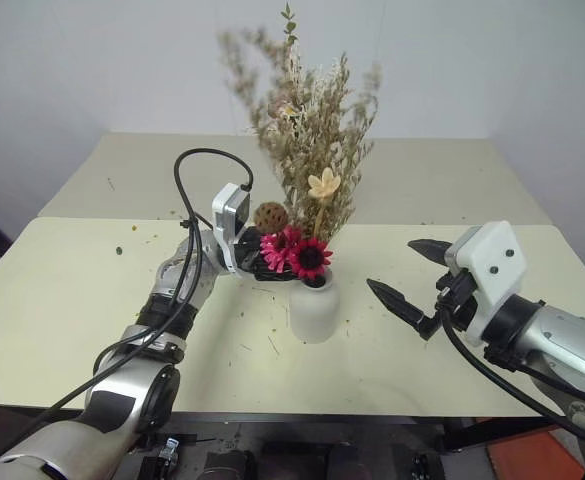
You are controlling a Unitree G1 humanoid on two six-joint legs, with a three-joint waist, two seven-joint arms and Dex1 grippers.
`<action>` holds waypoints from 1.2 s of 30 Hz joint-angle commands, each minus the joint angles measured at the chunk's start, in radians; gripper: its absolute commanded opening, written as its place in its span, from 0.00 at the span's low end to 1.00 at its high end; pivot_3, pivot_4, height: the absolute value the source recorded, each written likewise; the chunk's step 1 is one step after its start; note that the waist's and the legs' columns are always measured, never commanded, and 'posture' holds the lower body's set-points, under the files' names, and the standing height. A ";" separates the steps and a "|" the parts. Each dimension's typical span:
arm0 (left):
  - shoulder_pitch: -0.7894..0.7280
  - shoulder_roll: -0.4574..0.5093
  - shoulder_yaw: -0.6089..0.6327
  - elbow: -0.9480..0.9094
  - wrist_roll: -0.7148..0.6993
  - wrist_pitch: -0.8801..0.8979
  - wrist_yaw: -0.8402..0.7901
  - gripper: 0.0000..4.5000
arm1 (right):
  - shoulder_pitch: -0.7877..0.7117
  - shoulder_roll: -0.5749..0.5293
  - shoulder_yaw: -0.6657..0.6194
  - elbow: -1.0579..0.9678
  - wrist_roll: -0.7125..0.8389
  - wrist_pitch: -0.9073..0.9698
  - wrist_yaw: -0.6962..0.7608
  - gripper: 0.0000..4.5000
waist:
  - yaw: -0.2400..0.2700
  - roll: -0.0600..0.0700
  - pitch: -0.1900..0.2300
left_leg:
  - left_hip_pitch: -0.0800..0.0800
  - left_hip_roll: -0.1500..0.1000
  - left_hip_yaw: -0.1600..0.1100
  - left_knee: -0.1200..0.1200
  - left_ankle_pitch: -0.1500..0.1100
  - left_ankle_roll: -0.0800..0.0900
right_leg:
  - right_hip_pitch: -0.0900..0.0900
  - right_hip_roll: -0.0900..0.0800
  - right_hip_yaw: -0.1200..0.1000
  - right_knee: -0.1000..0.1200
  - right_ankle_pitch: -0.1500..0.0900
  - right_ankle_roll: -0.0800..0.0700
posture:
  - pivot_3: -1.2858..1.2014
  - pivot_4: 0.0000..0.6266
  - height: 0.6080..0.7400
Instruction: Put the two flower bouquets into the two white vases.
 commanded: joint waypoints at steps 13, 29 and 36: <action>0.027 0.235 -0.021 -0.201 0.094 0.034 0.084 1.00 | -0.028 -0.012 -0.009 0.016 -0.007 -0.025 0.007 1.00 | -0.006 0.000 0.000 | 0.000 0.000 0.000 0.000 0.000 0.000 | 0.000 0.000 0.000 0.000 0.000 0.000 | 0.52 0.24 1.00; 0.151 0.411 -0.038 -0.411 0.124 0.063 0.134 1.00 | -0.089 -0.005 0.029 0.090 -0.024 -0.023 0.011 1.00 | 0.020 0.001 0.000 | -0.001 0.001 0.000 0.001 0.000 0.000 | -0.001 0.000 0.000 0.001 0.001 -0.002 | 0.52 0.24 1.00; 0.223 0.573 -0.025 -0.431 0.170 -0.036 0.095 1.00 | 0.042 -0.034 -0.117 0.093 -0.026 -0.040 0.122 1.00 | 0.000 0.001 0.000 | 0.001 0.001 0.000 0.000 0.000 0.000 | 0.000 0.001 0.000 0.001 0.001 -0.003 | 0.52 0.24 1.00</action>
